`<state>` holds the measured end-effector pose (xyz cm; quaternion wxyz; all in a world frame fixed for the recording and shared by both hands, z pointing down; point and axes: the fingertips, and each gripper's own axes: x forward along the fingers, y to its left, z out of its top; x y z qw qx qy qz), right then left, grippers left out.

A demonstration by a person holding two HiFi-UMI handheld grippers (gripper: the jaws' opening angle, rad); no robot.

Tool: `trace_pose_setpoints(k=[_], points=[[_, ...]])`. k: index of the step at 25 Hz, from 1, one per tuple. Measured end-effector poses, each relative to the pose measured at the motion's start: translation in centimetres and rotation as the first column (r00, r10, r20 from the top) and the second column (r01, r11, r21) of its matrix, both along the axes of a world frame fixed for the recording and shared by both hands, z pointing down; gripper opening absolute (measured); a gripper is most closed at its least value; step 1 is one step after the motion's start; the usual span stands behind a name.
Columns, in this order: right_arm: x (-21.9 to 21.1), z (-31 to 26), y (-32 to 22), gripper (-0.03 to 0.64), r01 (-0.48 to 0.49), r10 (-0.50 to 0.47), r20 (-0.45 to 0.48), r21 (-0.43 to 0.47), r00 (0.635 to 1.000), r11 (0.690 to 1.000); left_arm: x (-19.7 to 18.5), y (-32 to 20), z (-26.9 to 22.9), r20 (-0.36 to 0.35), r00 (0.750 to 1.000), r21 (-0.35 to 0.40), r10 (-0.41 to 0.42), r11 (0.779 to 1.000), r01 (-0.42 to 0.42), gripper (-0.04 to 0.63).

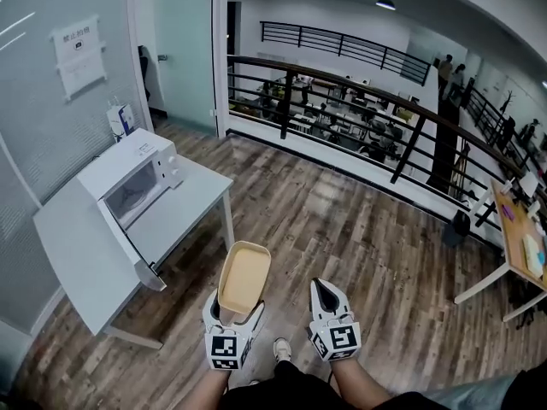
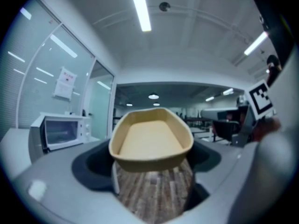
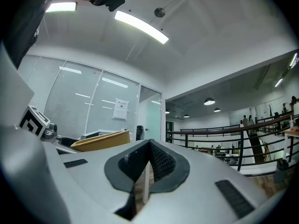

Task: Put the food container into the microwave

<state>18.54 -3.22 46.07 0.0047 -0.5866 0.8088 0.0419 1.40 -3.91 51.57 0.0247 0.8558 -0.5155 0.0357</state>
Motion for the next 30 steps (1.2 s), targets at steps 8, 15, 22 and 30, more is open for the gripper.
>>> trace_pose_setpoints(k=[8, 15, 22, 30], points=[[0.0, -0.2, -8.7, 0.006, 0.089, -0.089, -0.009, 0.014, 0.996, 0.996, 0.3, -7.4, -0.7, 0.056, 0.994, 0.019, -0.09, 0.996, 0.089, 0.474], [-0.2, -1.8, -14.6, 0.006, 0.195, -0.19, -0.078, 0.077, 0.979, 0.978, 2.3, -12.7, -1.1, 0.089, 0.985, 0.026, -0.15, 0.989, 0.149, 0.474], [1.3, -1.7, -17.9, 0.006, 0.244, -0.238, -0.083, 0.073, 0.968, 0.967, 4.0, -15.4, -1.0, 0.103, 0.977, 0.024, -0.185, 0.983, 0.184, 0.474], [1.5, -1.7, -19.9, 0.006, 0.286, -0.283, -0.049, 0.069, 0.958, 0.956, 3.6, -17.1, -0.4, 0.137, 0.961, 0.008, -0.24, 0.97, 0.242, 0.474]])
